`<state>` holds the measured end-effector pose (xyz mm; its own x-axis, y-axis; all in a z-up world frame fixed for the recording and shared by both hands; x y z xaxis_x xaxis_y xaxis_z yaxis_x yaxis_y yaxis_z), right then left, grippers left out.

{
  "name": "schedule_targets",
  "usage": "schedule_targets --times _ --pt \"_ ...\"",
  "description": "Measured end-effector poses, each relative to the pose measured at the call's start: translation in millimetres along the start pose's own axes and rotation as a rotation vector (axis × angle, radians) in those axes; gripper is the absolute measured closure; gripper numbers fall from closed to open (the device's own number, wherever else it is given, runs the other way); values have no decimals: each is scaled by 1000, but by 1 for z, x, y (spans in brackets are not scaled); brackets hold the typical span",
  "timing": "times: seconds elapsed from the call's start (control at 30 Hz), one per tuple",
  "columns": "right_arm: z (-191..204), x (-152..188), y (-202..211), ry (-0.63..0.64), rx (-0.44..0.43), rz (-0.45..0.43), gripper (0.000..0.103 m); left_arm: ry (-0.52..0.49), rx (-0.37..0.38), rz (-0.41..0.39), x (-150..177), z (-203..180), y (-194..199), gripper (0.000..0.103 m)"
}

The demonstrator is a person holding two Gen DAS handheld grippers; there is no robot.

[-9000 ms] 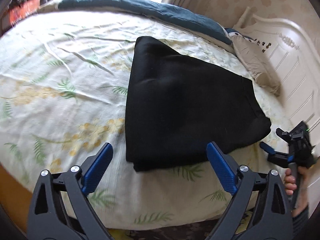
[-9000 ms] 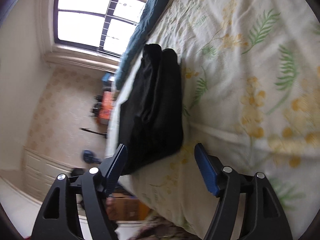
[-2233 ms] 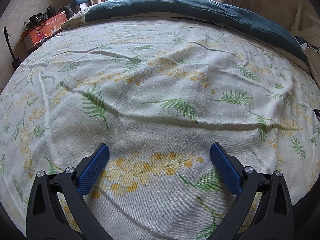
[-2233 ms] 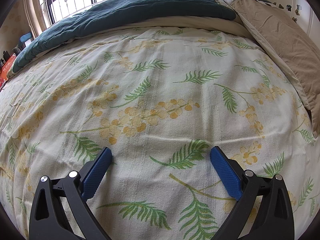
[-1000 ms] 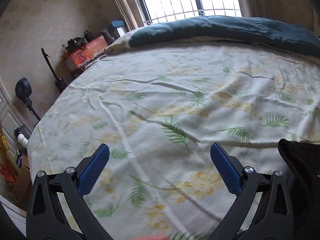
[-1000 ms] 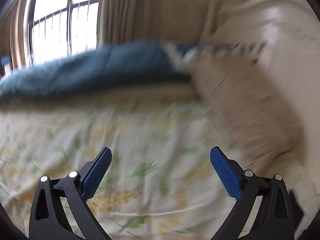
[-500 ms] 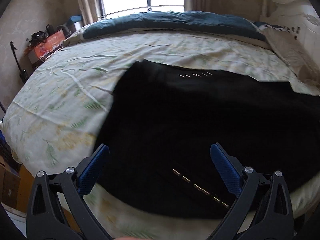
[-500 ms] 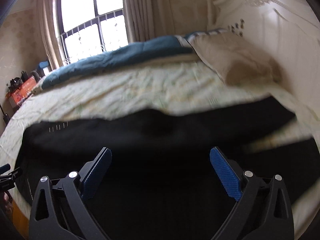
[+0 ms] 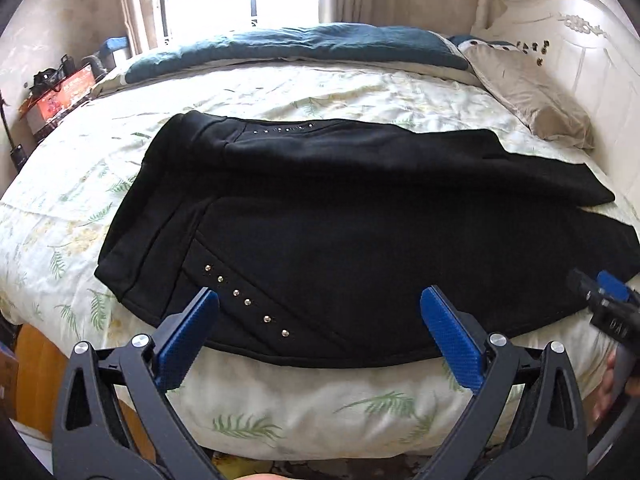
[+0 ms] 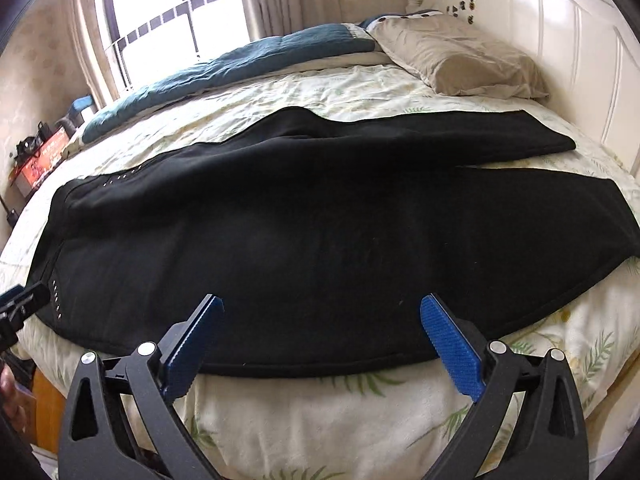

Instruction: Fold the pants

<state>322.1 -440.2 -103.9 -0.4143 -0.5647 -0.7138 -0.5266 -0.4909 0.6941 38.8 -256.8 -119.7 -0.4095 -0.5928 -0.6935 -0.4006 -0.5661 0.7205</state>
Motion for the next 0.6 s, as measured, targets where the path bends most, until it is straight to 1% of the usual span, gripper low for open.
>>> schedule_targets --times 0.17,0.4,0.6 --pt "14 4 7 21 -19 -4 5 22 30 29 9 -9 6 2" --pt "25 12 9 36 -36 19 5 14 17 36 20 -11 10 2" --pt "27 13 11 13 -50 25 5 27 13 52 29 -10 12 2"
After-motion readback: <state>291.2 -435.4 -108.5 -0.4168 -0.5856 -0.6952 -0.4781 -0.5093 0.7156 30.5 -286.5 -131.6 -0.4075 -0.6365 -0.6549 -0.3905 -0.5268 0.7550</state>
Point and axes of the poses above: each gripper's, at about its wrist camera, not at the fingertips, and y roughly against the way its jaws point, z to its left, x to its underside, the point moved 10 cm from there along -y, roughly the way its jaws point, and after that the axes turned 1 degree about -z, right-handed, at the moved point
